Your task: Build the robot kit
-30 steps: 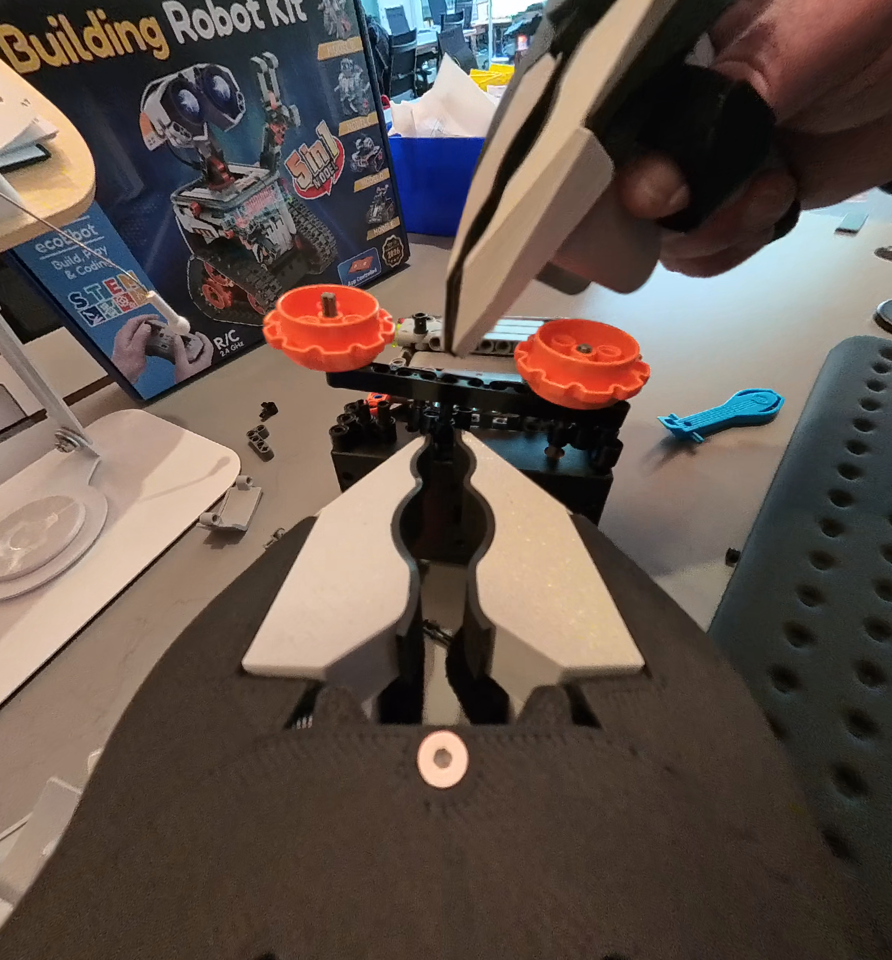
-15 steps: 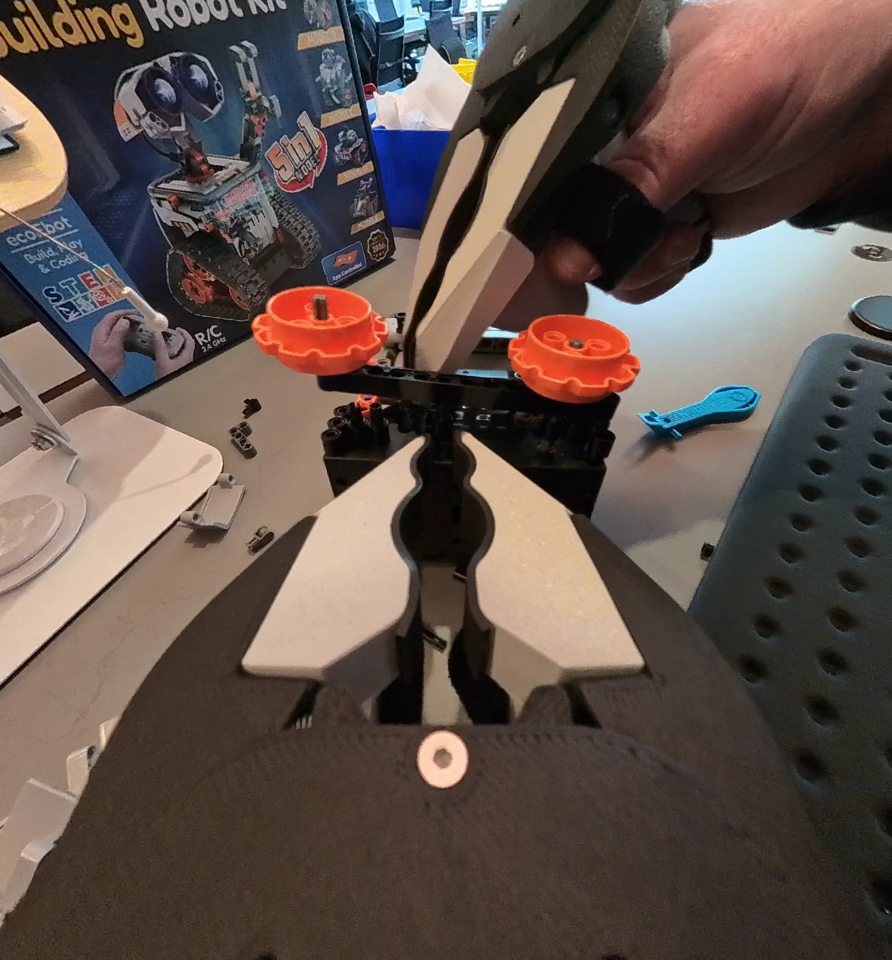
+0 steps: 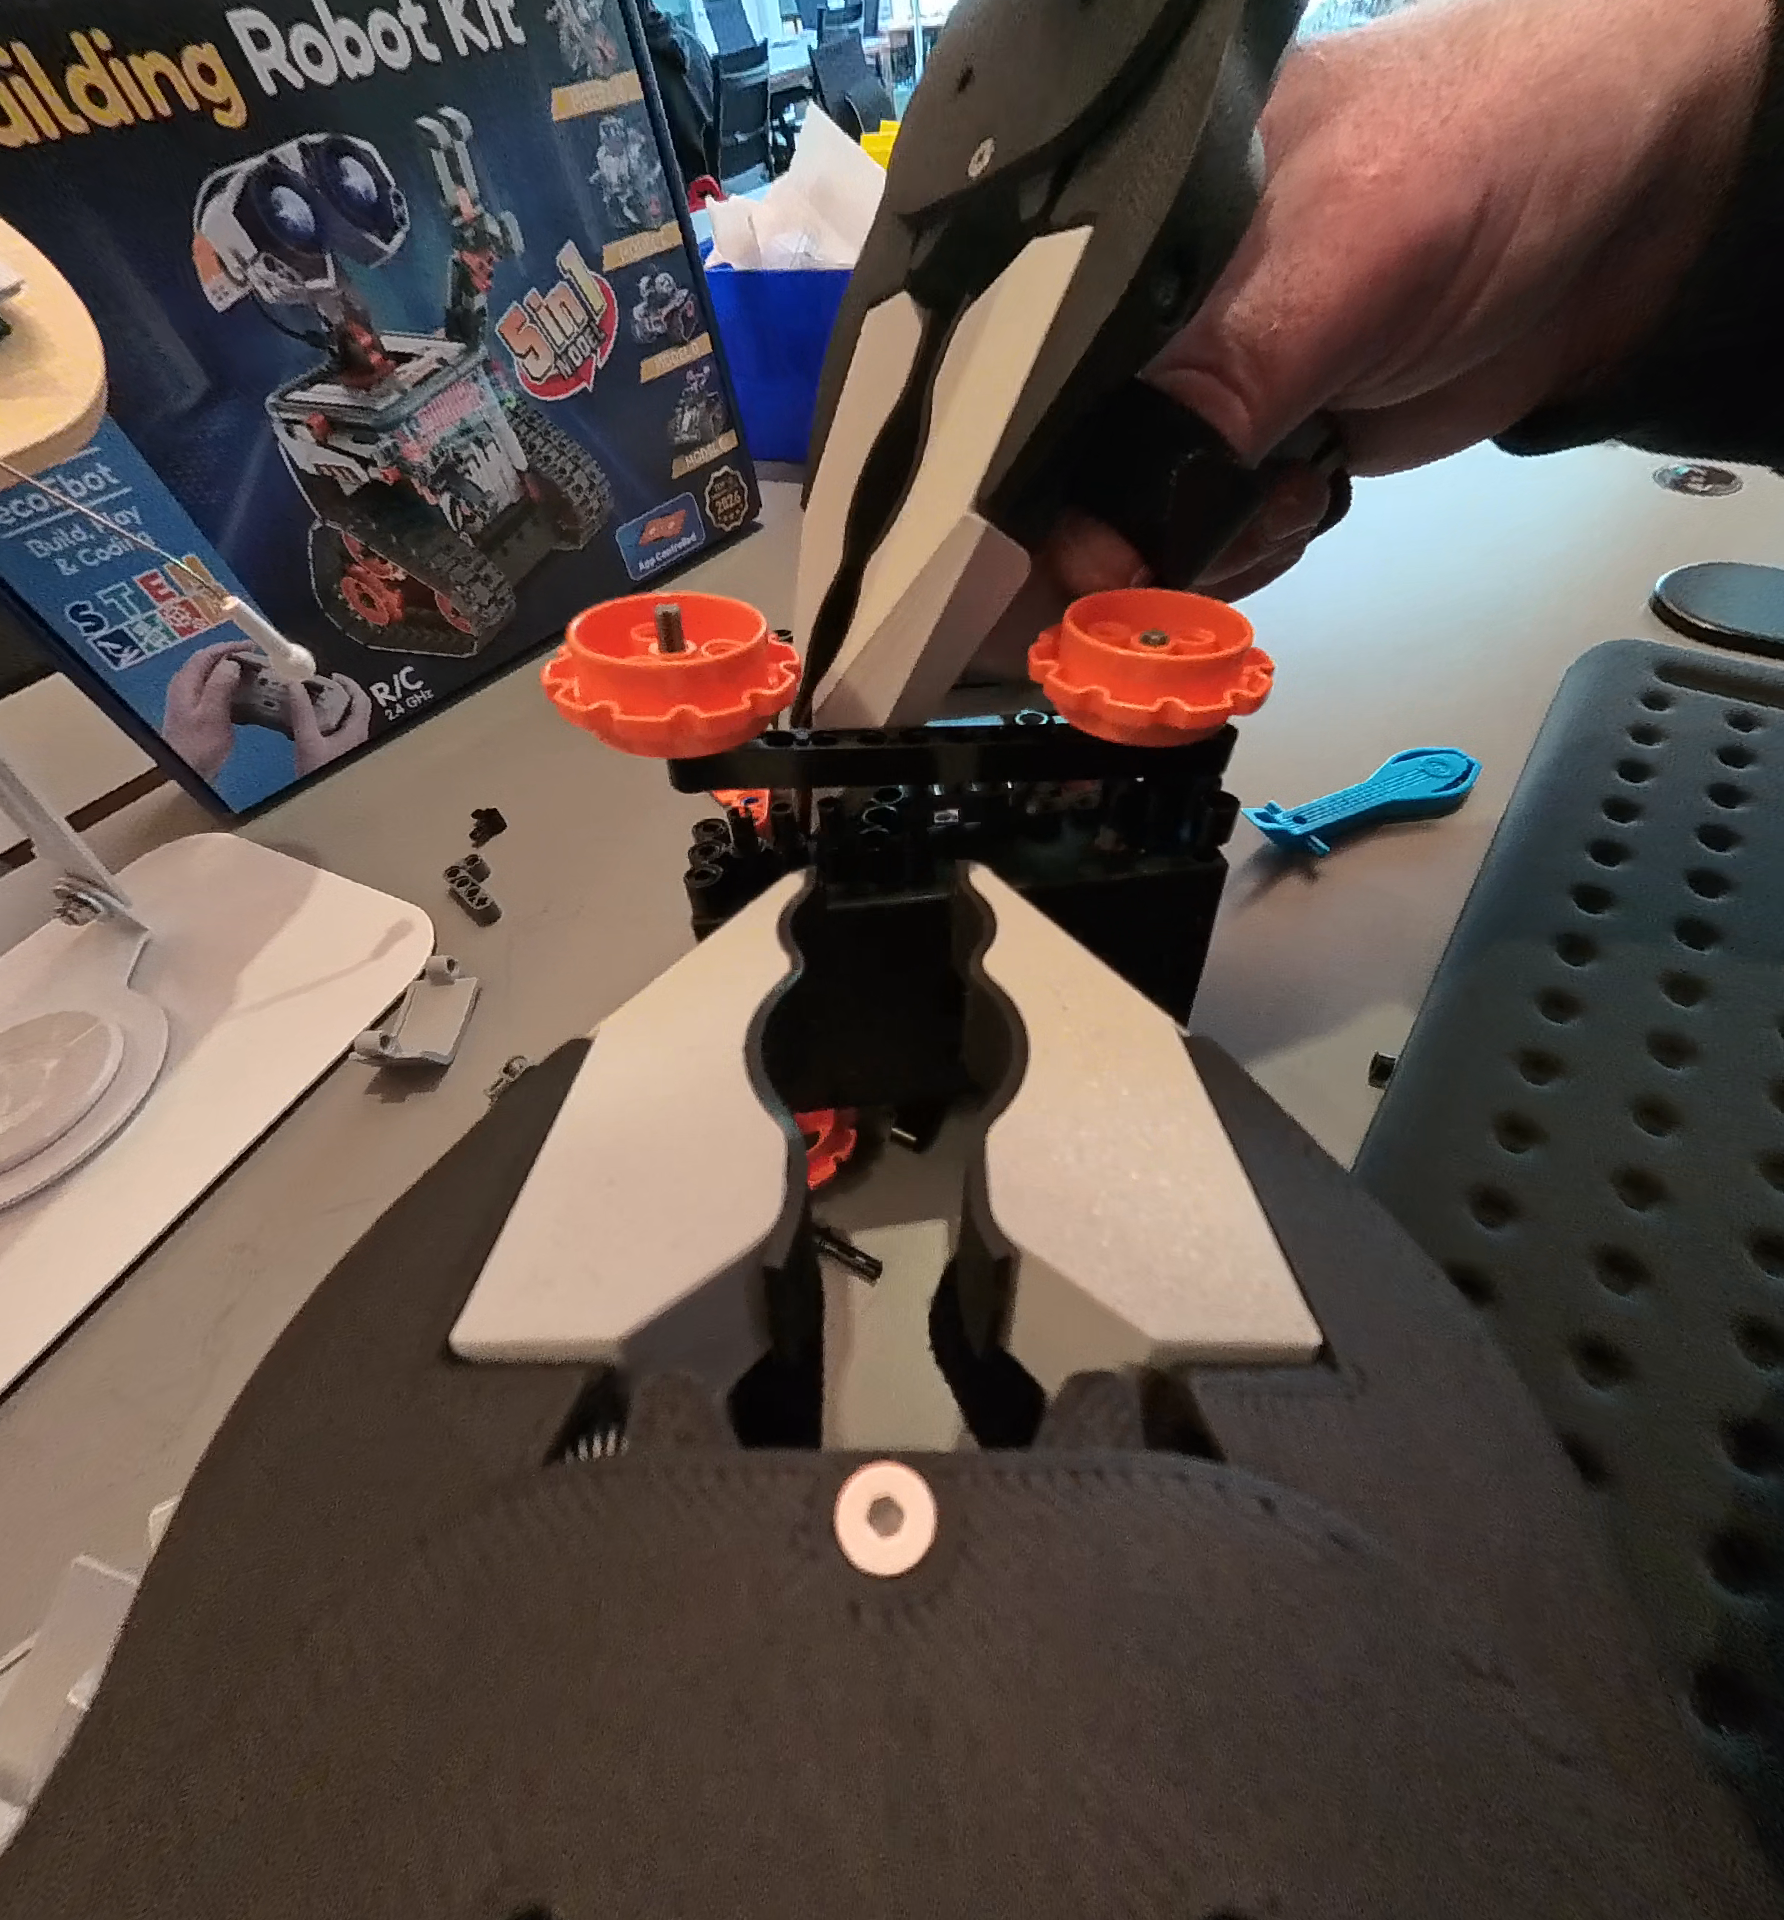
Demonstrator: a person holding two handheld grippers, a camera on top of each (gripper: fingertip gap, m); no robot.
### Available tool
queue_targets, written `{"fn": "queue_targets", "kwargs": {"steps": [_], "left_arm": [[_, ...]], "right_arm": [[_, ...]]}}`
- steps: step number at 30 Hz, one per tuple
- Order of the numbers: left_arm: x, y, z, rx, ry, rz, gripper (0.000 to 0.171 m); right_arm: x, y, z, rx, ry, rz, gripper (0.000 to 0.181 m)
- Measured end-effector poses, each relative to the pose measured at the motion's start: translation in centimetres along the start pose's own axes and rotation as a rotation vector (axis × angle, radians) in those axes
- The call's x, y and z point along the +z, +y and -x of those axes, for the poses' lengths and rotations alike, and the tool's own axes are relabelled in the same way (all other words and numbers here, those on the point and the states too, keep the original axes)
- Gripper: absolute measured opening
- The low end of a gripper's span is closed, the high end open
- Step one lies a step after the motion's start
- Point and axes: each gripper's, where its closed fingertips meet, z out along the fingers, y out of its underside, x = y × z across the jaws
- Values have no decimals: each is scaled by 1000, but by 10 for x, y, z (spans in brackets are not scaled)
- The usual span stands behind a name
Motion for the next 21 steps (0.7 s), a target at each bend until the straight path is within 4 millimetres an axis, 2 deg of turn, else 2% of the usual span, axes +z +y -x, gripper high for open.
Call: {"fn": "queue_targets", "kwargs": {"steps": [8, 21], "left_arm": [[6, -4, 2, 24, -26, -1, 29], [11, -1, -3, -40, -33, 1, 23]], "right_arm": [[1, 1, 1, 16, -25, -2, 0], [1, 4, 5, 67, -50, -18, 0]]}}
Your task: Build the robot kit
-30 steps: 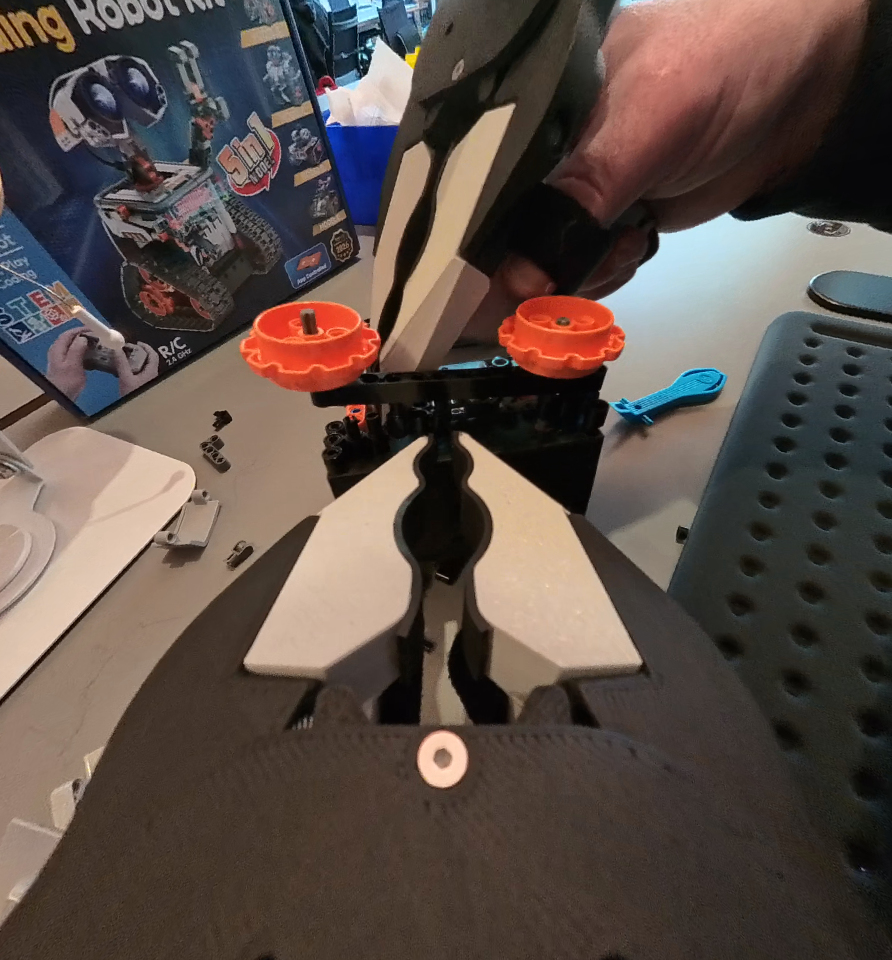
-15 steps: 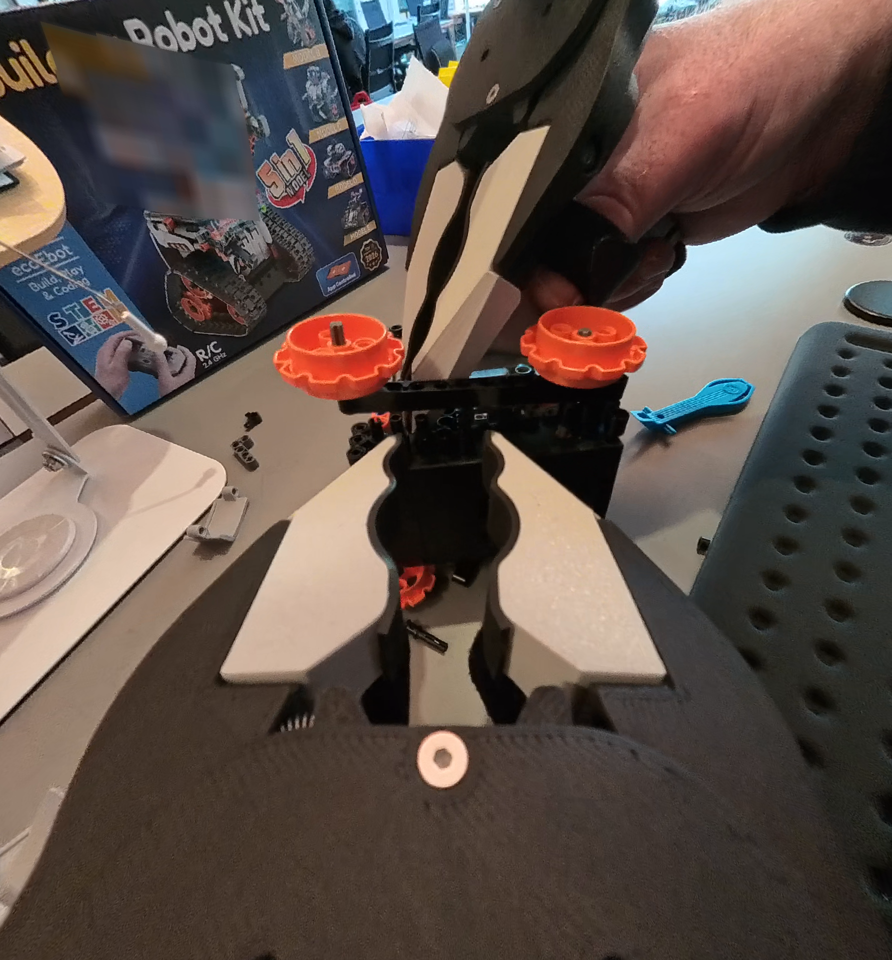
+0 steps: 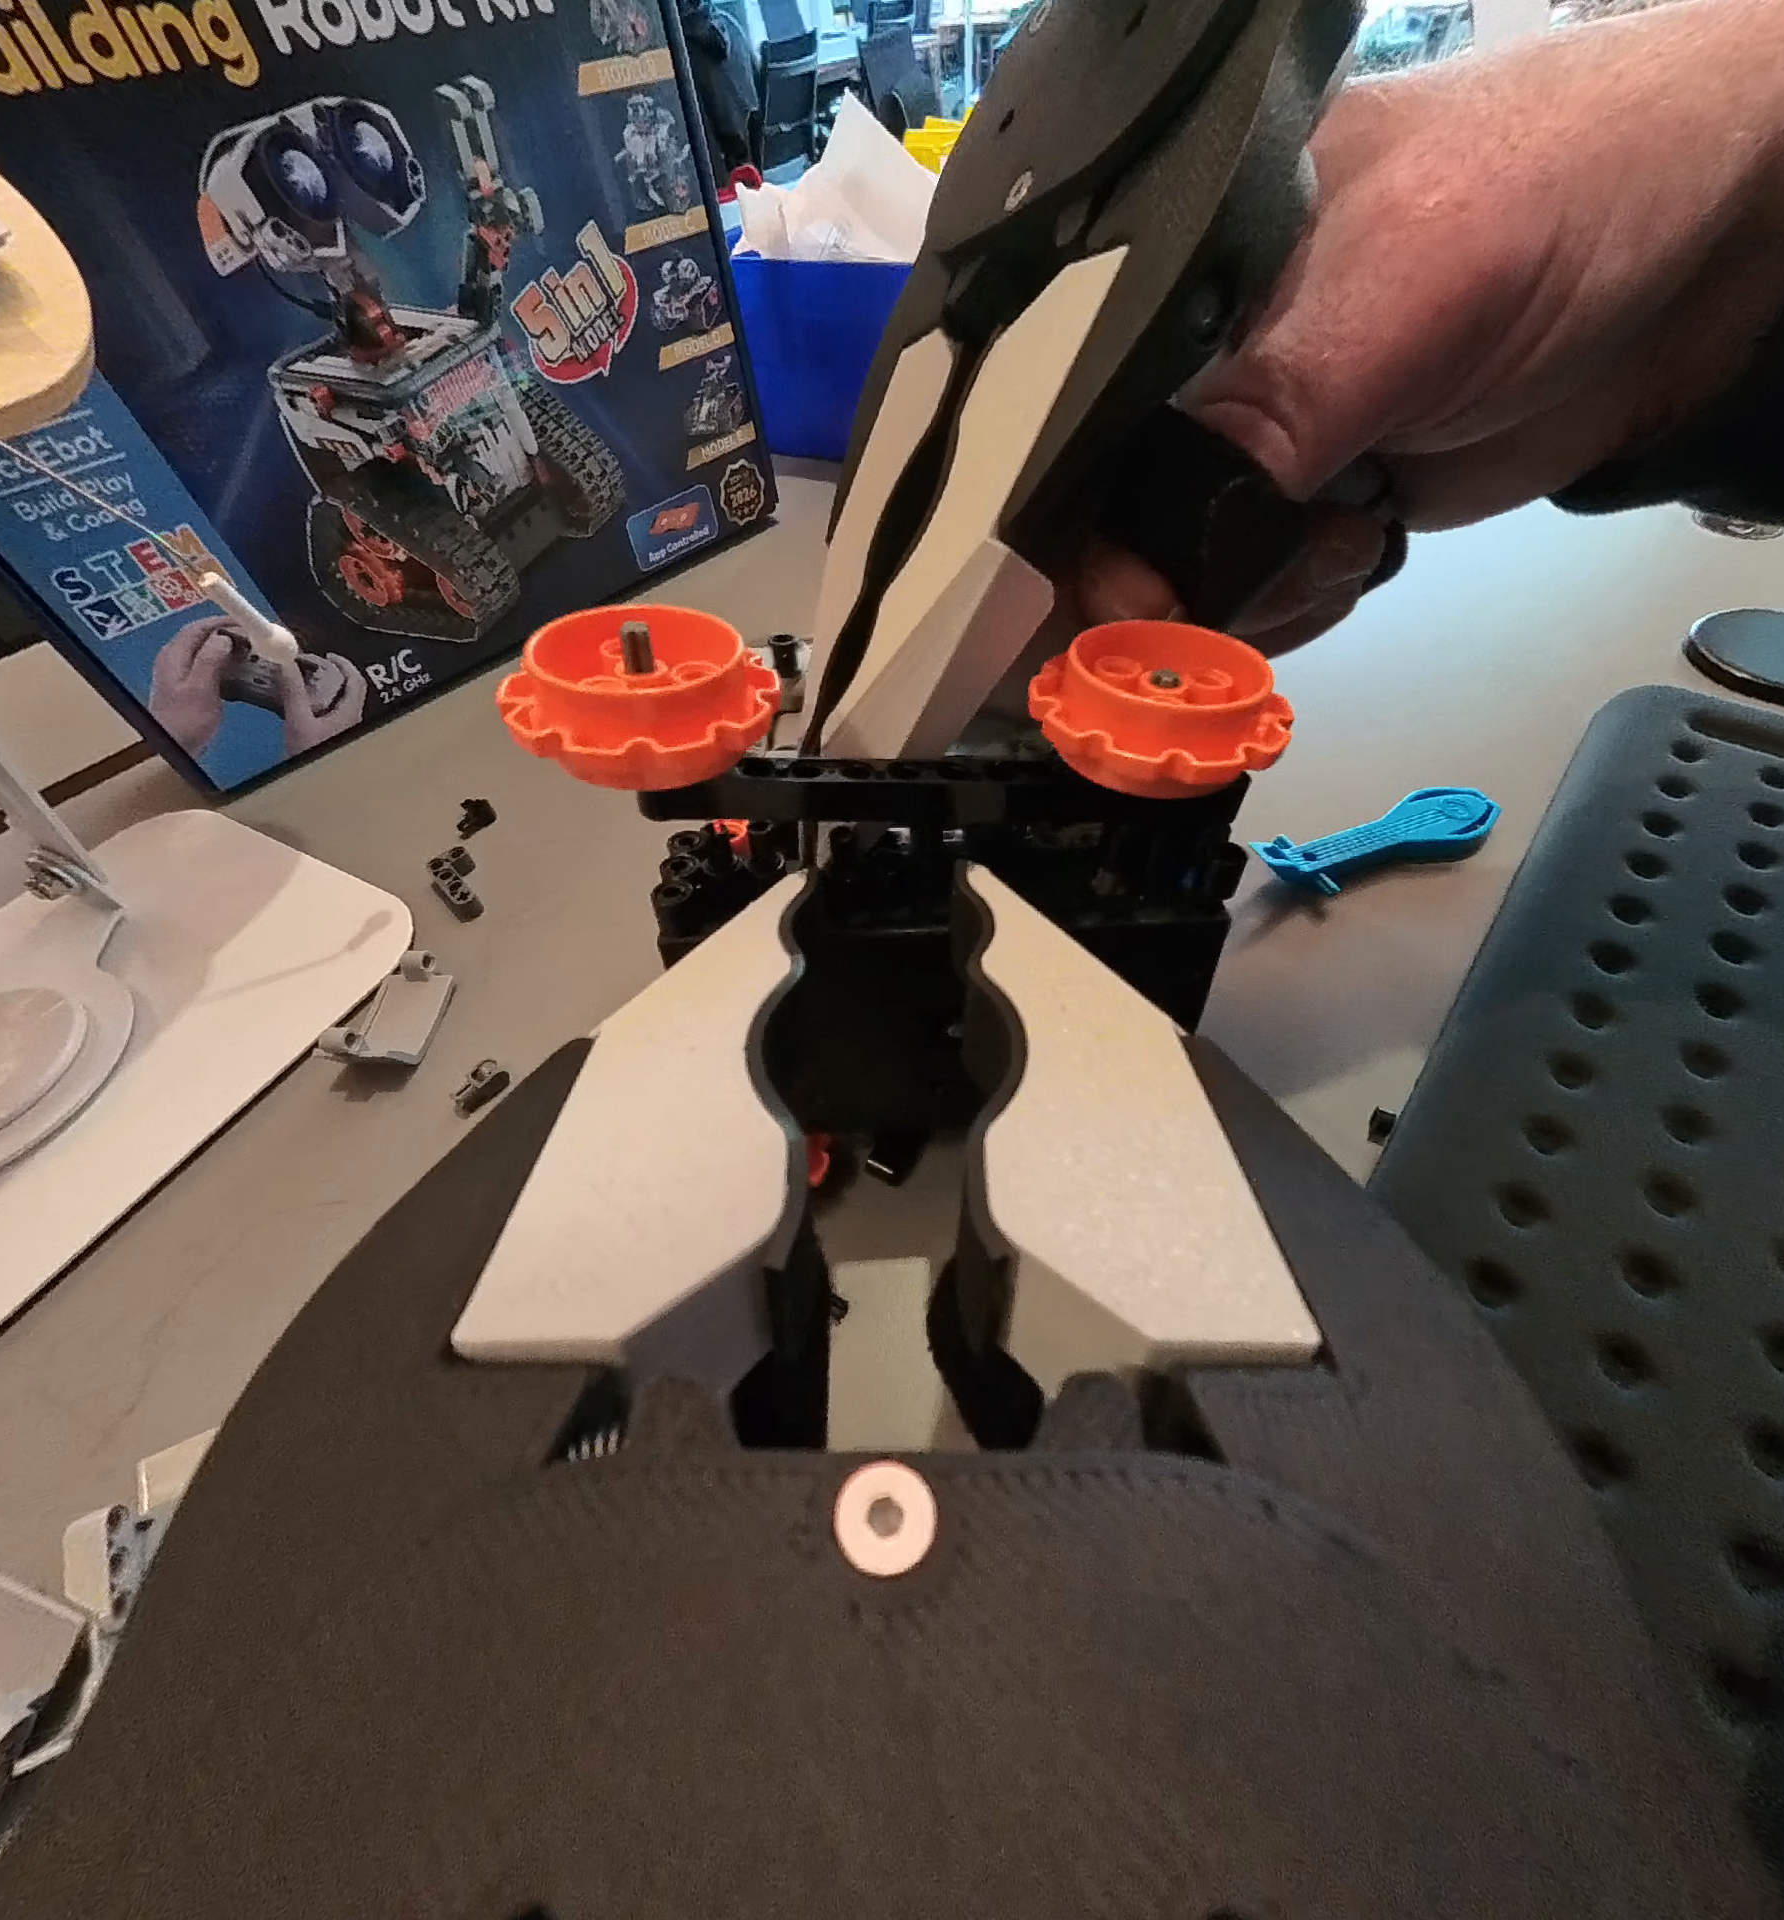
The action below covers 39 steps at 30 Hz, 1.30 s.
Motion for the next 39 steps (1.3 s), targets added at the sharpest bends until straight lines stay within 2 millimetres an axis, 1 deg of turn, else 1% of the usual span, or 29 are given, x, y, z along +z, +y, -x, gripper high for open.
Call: {"fn": "queue_targets", "kwargs": {"steps": [3, 6, 10, 12, 15, 20, 26, 28, 31, 34, 36, 39], "left_arm": [[0, 0, -1, -21, 11, -10, 22], [-2, 0, 0, -17, 19, -10, 23], [-4, 0, -3, -5, 96, -13, 23], [-5, 1, -6, -22, 167, -18, 23], [-6, 0, -6, -21, 204, -19, 23], [-8, 1, -4, 3, 196, -21, 23], [-7, 1, -6, 4, 142, -19, 34], [-4, 1, -5, 0, 121, -13, 33], [-3, 0, -4, 0, 118, -17, 23], [-2, 0, -4, -1, 110, -18, 23], [-1, 0, -6, -5, 117, -17, 23], [0, -2, -7, 23, 89, -24, 23]], "right_arm": [[-1, 0, 0, 0, 3, -2, 0], [-8, -2, -1, -9, 19, -14, 0], [-9, 3, 2, -25, -5, 25, 0], [-9, 5, 2, -37, -5, 52, 0], [-8, 6, 3, -23, -22, 56, 0], [-7, 6, 3, -17, -23, 49, 0], [-7, 6, 4, -13, -22, 45, 0], [-6, 6, 3, -13, -23, 43, 0], [-6, 5, 3, -8, -26, 39, 0], [-8, 5, 2, 3, -22, 29, 0], [-12, 1, -1, 20, -5, 4, 0], [-22, -4, -1, 44, -7, -26, 0]]}}
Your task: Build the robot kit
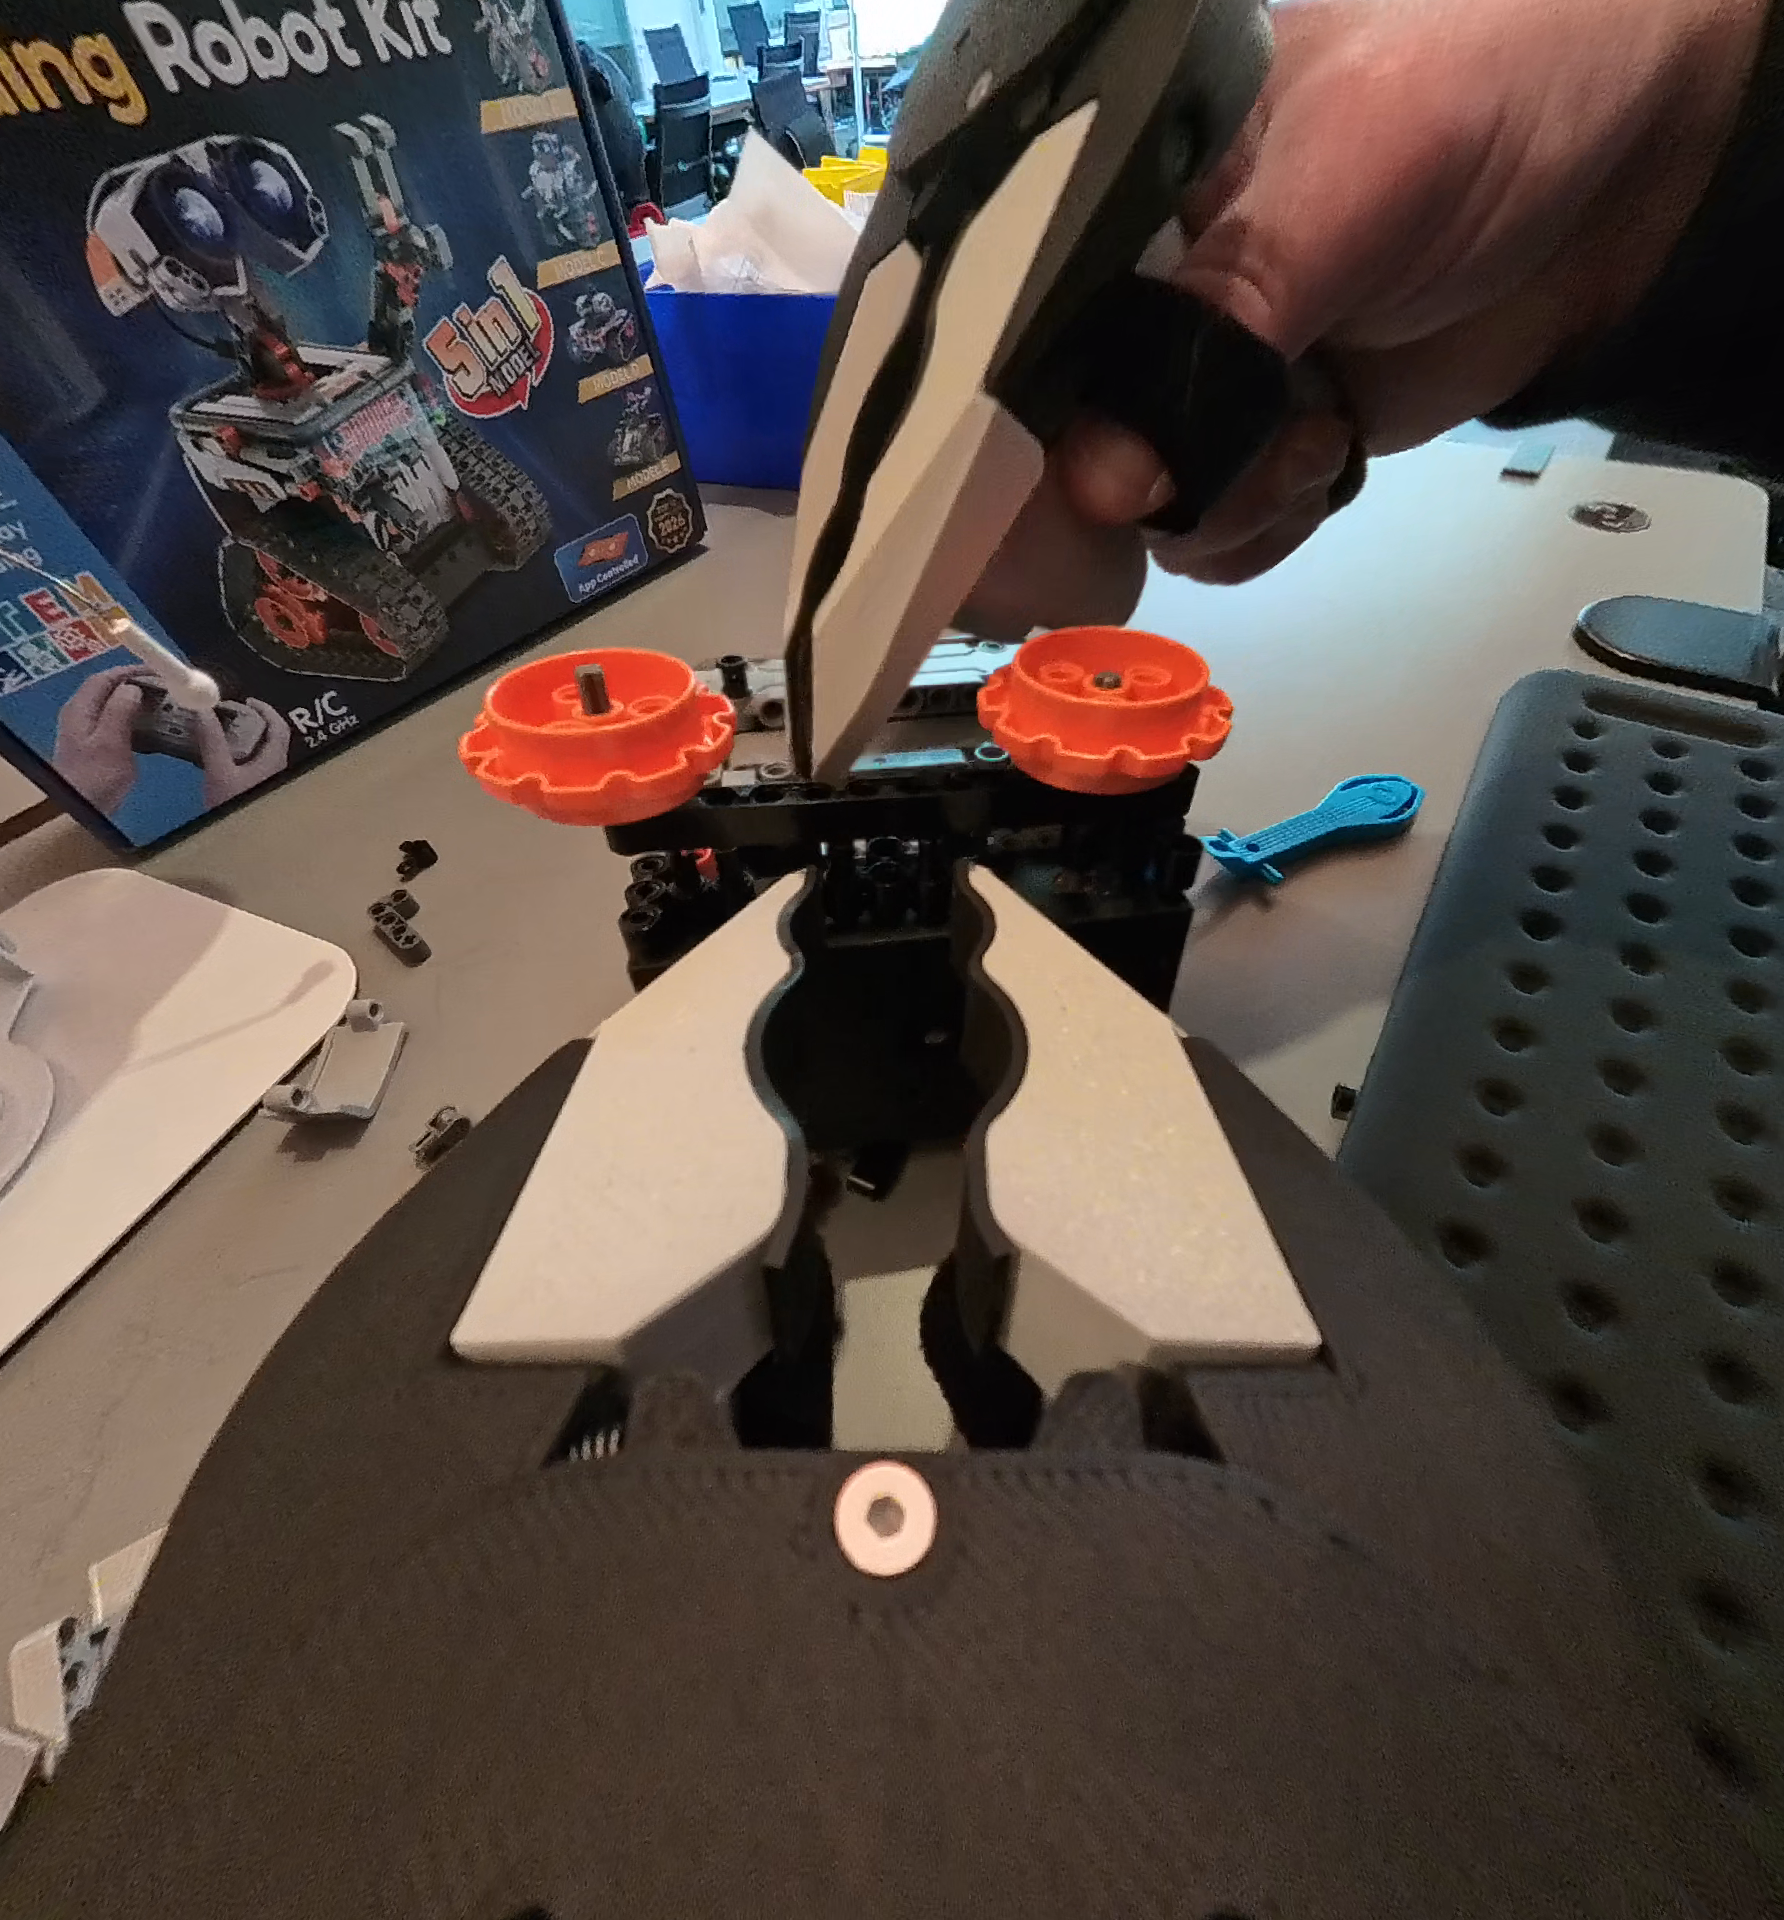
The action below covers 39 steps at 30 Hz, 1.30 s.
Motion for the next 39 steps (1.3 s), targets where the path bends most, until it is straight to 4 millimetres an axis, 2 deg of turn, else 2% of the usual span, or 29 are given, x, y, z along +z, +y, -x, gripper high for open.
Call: {"fn": "queue_targets", "kwargs": {"steps": [8, 25, 39], "left_arm": [[4, -1, 2, 5, -45, 0, 23], [3, -2, 6, 3, -81, -14, 22], [4, -2, 6, 49, -28, 3, 21]], "right_arm": [[-6, -3, 15, 34, -43, -25, 7], [2, 0, 17, -56, 88, 24, 6], [3, 3, 17, -78, 91, 68, 6]]}}
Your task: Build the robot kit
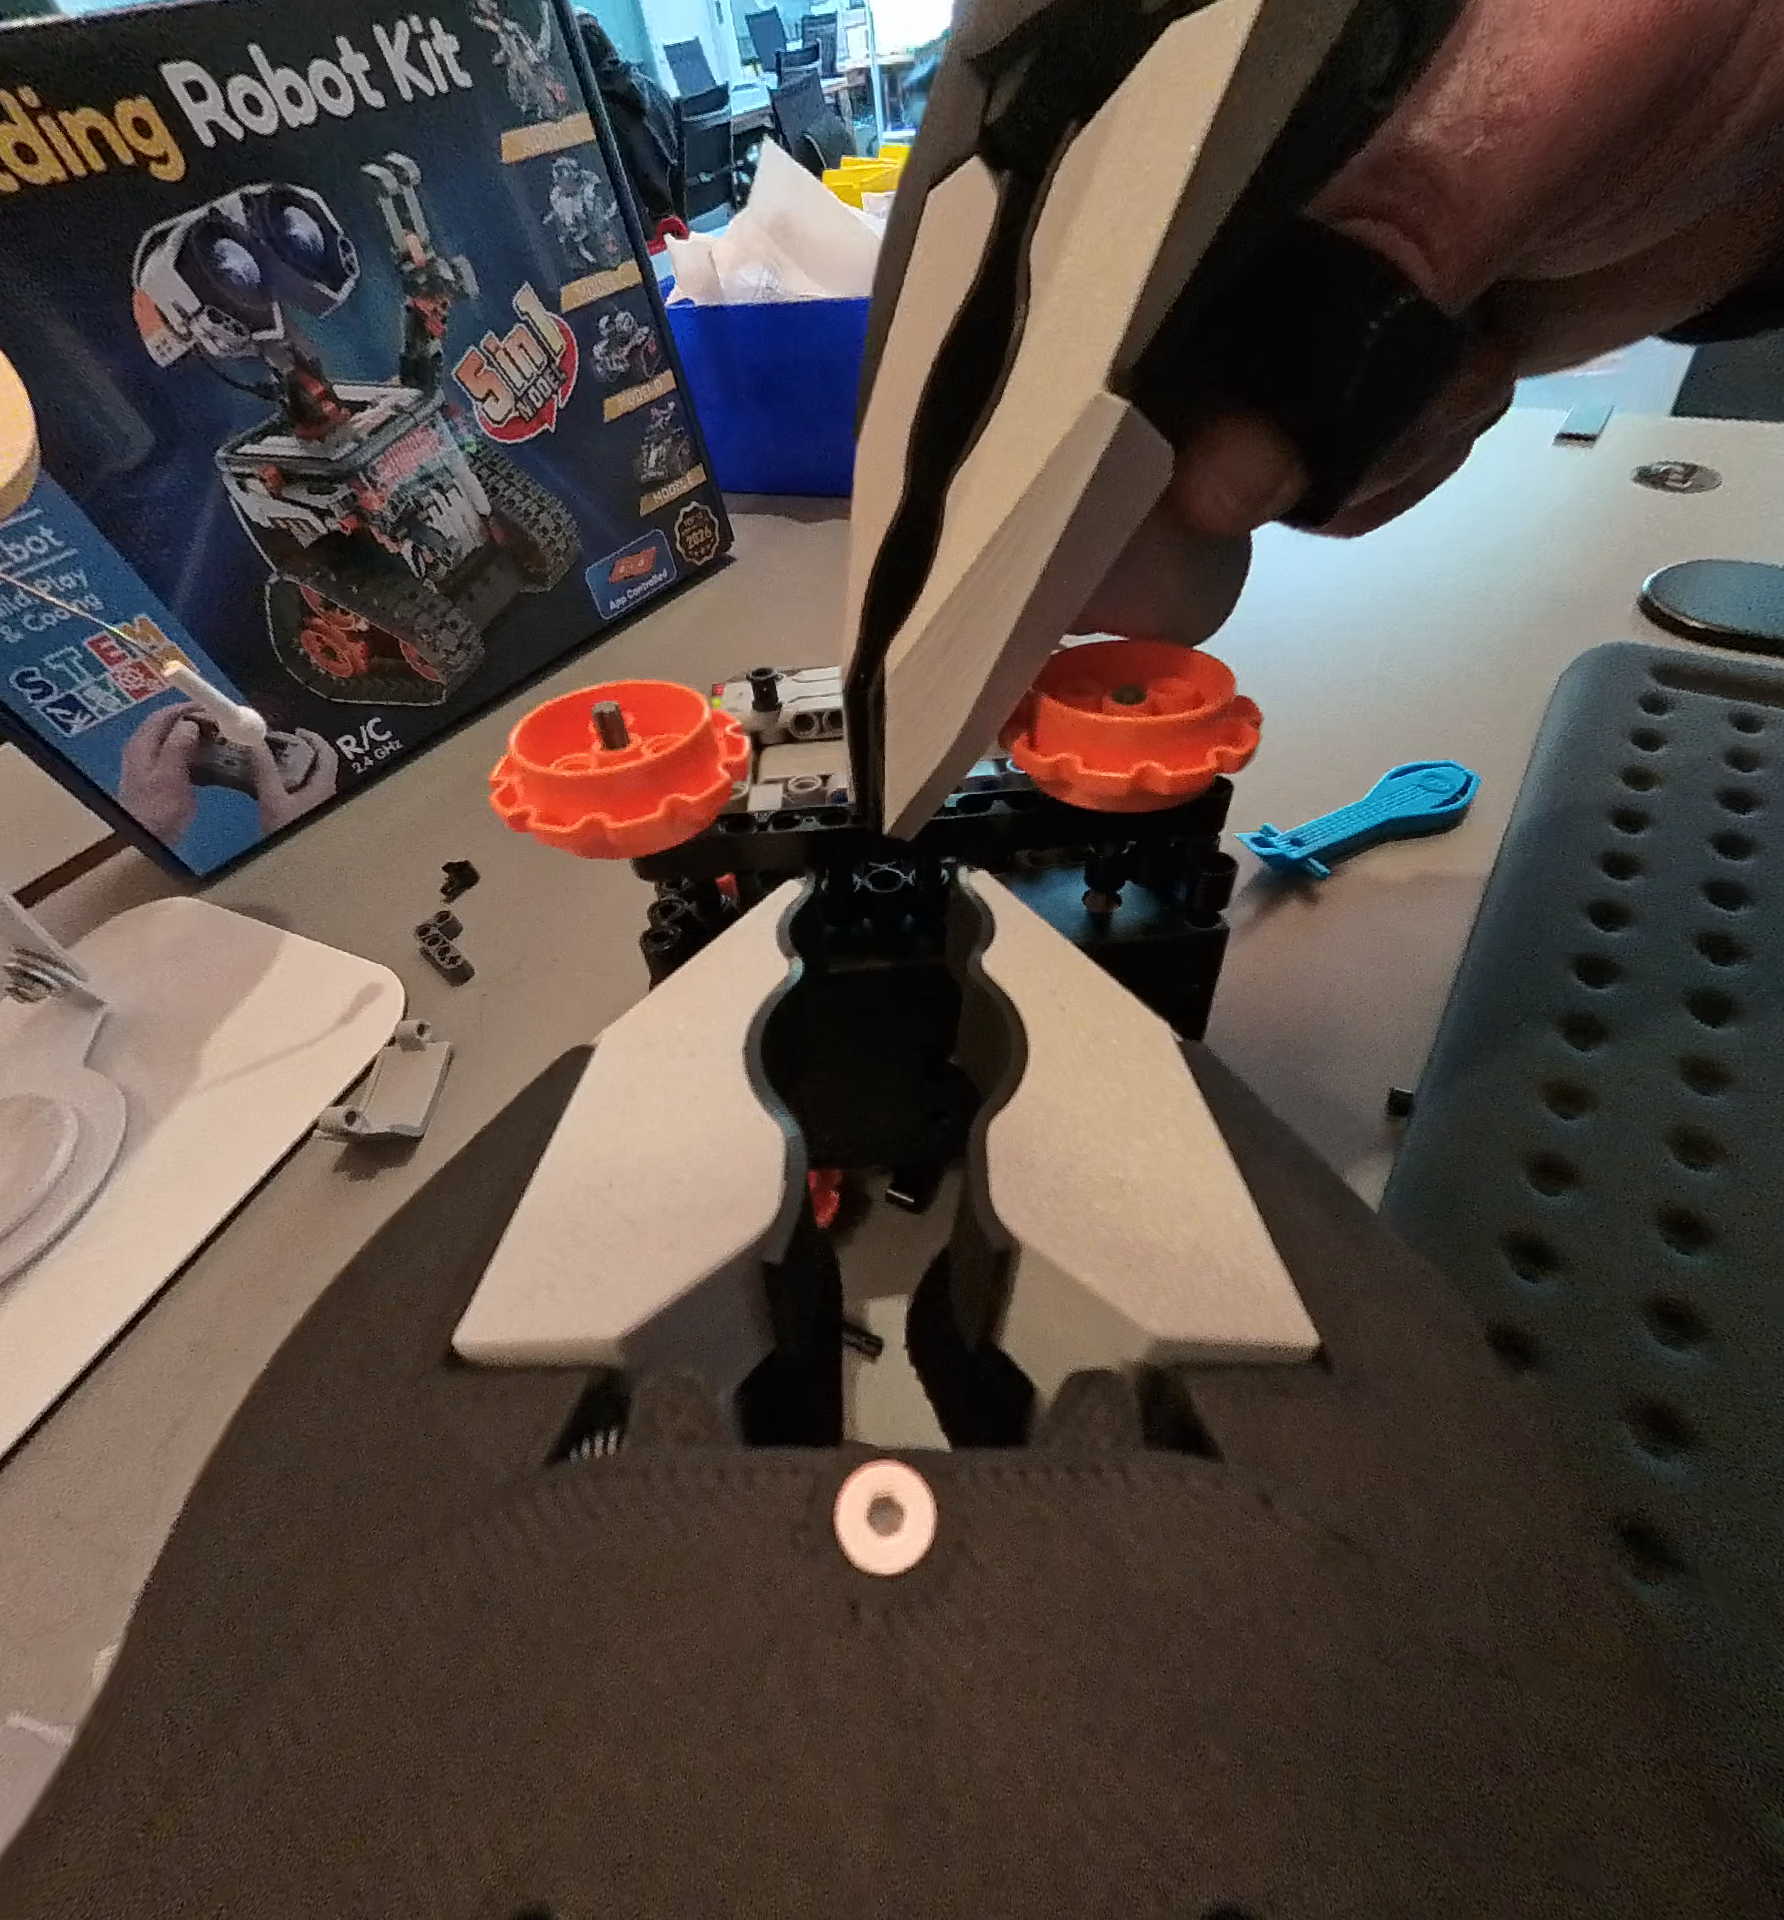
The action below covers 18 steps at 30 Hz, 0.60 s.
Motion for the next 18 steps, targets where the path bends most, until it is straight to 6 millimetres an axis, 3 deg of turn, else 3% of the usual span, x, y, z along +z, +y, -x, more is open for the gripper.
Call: {"fn": "queue_targets", "kwargs": {"steps": [13, 18], "left_arm": [[1, 0, 4, -82, 84, 14, 20], [1, 0, 4, -29, 70, 49, 19]], "right_arm": [[3, -1, -2, -11, 1, 18, 6], [3, -2, -3, 6, -6, 12, 6]]}}
